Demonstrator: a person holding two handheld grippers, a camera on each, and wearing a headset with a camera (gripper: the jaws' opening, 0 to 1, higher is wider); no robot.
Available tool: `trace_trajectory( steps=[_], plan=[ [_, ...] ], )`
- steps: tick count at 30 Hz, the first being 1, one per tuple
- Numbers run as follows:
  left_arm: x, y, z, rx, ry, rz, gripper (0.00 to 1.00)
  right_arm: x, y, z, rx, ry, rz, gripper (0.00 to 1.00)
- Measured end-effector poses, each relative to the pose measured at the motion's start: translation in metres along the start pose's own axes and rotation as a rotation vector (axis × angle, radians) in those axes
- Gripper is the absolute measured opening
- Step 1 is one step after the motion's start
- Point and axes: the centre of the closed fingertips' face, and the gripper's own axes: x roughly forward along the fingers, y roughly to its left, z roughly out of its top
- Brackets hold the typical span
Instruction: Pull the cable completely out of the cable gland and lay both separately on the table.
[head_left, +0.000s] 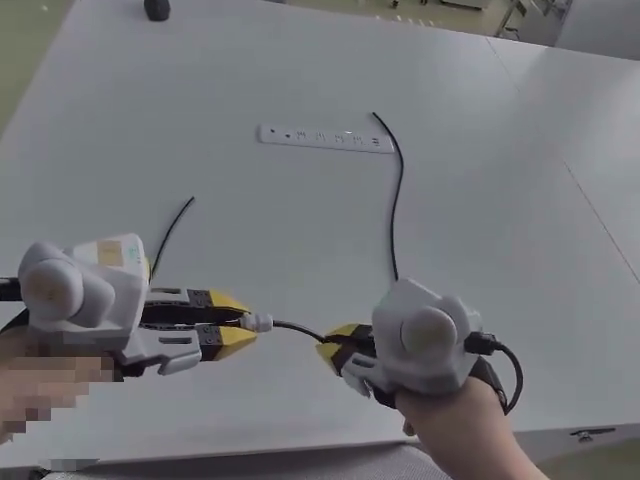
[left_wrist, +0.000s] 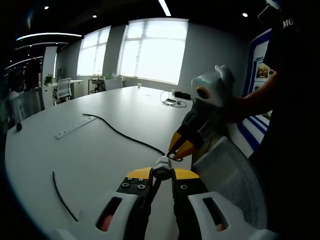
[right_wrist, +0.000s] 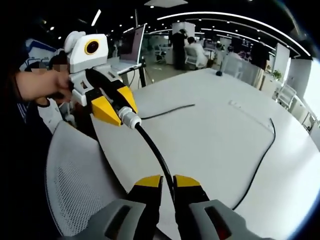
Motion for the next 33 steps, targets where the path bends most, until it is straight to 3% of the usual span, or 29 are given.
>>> trace_trajectory(
  steps=[2, 9, 11, 14, 17, 26, 33],
  plan=[
    [0.0, 0.0, 0.001, -0.013, -0.006, -0.001, 0.15, -0.002, 0.002, 0.003, -0.011, -0.011, -0.001, 0.08],
    [0.002, 0.0, 0.001, -0.015, 0.0, -0.008, 0.15, -0.008, 0.003, 0.029, -0.158, -0.024, -0.028, 0.1],
    [0.001, 0.0, 0.001, -0.016, 0.0, -0.006, 0.15, -0.006, 0.008, 0.037, -0.202, -0.025, -0.016, 0.11],
    [0.001, 0.0, 0.001, -0.02, -0.002, -0.003, 0.15, -0.002, 0.019, 0.047, -0.209, -0.035, 0.025, 0.15],
    [0.001, -0.001, 0.001, -0.019, -0.002, -0.005, 0.15, 0.004, 0.021, 0.05, -0.318, -0.008, 0.014, 0.13],
    [0.001, -0.003, 0.0, -0.022, -0.005, -0.001, 0.15, 0.012, 0.028, 0.05, -0.371, 0.012, 0.041, 0.04],
    [0.002, -0.003, 0.0, -0.023, -0.001, 0.001, 0.15, 0.012, 0.026, 0.048, -0.307, -0.009, 0.039, 0.01]
  ],
)
